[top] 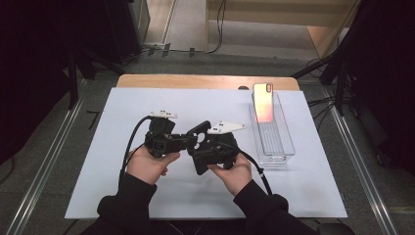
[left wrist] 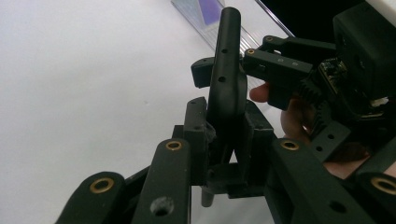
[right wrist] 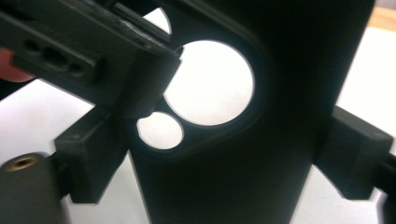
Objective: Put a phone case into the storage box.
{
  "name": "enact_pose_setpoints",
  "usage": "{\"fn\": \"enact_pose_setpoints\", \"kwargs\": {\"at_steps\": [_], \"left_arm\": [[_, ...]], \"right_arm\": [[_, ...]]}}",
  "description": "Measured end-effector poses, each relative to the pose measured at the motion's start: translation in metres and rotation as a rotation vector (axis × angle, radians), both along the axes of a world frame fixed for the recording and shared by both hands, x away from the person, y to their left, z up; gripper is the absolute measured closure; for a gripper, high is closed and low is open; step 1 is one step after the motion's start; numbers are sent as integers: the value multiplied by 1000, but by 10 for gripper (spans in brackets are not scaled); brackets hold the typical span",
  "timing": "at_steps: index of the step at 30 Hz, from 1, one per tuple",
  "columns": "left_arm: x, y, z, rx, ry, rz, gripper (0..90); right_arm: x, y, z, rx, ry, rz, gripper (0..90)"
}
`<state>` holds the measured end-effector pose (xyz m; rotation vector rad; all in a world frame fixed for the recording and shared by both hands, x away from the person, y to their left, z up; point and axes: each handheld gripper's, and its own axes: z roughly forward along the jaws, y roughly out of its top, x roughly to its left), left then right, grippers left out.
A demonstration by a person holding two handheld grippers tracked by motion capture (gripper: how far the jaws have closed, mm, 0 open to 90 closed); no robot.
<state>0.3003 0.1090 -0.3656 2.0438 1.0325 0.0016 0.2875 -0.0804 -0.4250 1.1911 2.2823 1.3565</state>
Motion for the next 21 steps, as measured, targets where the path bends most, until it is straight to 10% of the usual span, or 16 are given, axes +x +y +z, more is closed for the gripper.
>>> {"fn": "enact_pose_setpoints", "kwargs": {"at_steps": [8,21], "left_arm": [[0,2,4,-3,-13,-10,742],[3,14,12,-42,7,-32,463]], "right_arm": [[-1,0,1,-9,-12,7,119],[11,-15,-4,-18,12,-22,119]]}}
